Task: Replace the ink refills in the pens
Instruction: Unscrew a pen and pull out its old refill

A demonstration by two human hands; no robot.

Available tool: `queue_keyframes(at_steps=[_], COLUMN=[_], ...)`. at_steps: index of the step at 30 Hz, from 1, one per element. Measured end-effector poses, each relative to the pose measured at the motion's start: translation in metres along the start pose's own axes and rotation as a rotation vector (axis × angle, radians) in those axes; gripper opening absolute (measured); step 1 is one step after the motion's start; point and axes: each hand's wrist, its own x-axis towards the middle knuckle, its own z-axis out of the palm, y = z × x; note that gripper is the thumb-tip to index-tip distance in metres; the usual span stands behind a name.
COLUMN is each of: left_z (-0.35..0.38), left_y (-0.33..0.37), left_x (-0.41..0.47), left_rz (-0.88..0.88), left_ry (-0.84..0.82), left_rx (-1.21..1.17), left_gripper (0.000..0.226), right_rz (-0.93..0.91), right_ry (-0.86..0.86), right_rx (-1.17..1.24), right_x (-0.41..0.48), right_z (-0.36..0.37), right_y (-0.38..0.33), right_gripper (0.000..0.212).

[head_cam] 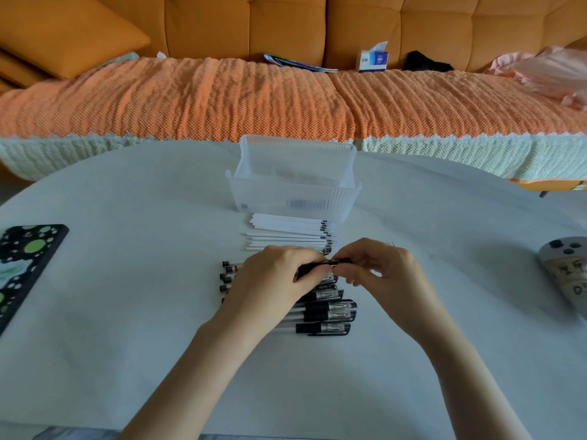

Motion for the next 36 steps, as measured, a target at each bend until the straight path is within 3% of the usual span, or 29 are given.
queue_keyframes(at_steps=[5,11,17,23,27,31,36], left_z=[-0.004,-0.008,-0.007,-0.003,-0.004,-0.006,-0.005], left_y=[0.002,-0.006,-0.006,-0.005,-0.006,-0.004,-0.002], left_x=[-0.002,0.001,0.003,0.003,0.003,0.003,0.003], left_rz=[-0.041,-0.073,-0.078,-0.038,-0.030,-0.016,0.035], left_ry=[-0.017,-0.037,-0.088,-0.091,-0.087,-0.087,-0.058], left_rx=[0.064,0.069,-0.037,-0.047,-0.003,0.008,-0.061], left_gripper=[0.024,0.023,0.020,0.014,0.012,0.010,0.011], right_rz=[0.004,0.078,0.086,0.089,0.077,0.041,0.033], right_ry=[-0.020,0.034,-0.133,-0.199,-0.156,-0.059,-0.091], right_rx=[0.008,-0.272,-0.475,-0.455,-0.440,-0.216,-0.090], right_x=[-0.002,0.001,-0.005,-0.004,-0.003,-0.002,-0.002], right_z=[-0.006,-0.018,-0.027,-0.024,-0.026,-0.022,-0.008], right_y=[-0.001,0.014,0.024,0.023,0.024,0.014,0.003], right_gripper=[0.013,0.012,0.007,0.012,0.013,0.010,0.007])
